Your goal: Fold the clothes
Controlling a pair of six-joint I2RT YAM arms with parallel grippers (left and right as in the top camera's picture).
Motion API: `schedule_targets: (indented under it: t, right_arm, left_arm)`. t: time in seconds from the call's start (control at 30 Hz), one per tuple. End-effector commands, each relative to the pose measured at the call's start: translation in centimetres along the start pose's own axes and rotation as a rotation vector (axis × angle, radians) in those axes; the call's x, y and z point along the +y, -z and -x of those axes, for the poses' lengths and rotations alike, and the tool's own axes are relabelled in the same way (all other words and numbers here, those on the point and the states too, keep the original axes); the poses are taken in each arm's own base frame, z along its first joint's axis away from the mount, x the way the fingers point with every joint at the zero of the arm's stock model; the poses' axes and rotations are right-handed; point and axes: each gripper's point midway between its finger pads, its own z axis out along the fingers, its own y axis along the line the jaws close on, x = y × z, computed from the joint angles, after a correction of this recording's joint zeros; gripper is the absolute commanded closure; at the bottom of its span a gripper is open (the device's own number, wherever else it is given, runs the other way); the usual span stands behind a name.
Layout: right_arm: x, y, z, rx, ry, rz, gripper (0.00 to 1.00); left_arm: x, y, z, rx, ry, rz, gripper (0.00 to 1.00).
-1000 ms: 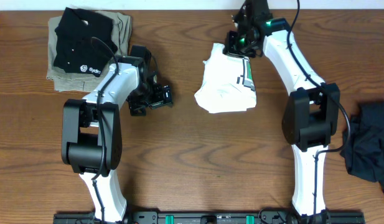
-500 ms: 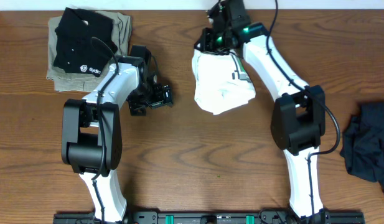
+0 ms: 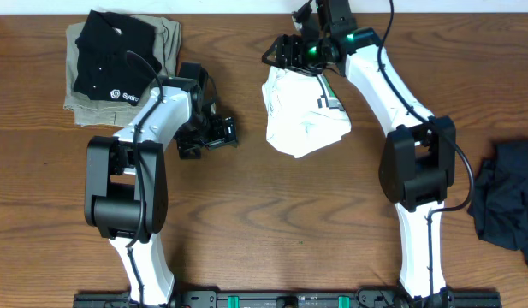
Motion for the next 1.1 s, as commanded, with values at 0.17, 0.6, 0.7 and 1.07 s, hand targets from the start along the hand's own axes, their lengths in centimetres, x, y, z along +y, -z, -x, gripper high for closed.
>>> schedule_targets:
  t: [0.17, 0.6, 0.7, 1.07]
  right_arm:
    - [-1.8, 1.4, 0.1, -0.064, -0.022, -0.235, 0.42]
    - [-1.0, -3.1, -2.0, -0.029, 0.002, -0.241, 0.94]
    - [0.6, -4.9, -3.1, 0.001, 0.030, -0.186, 0.97]
    - [2.7, -3.7, -1.7, -0.038, 0.043, -0.104, 0.99]
  left_arm:
    - [0.0, 0.6, -0.2, -0.007, 0.000, -0.008, 0.03]
    - [0.0, 0.6, -0.2, -0.007, 0.000, -0.009, 0.02]
    - [0.0, 0.6, -0.2, -0.007, 0.000, -0.009, 0.03]
    - [0.0, 0.6, -0.3, 0.000, 0.001, -0.006, 0.02]
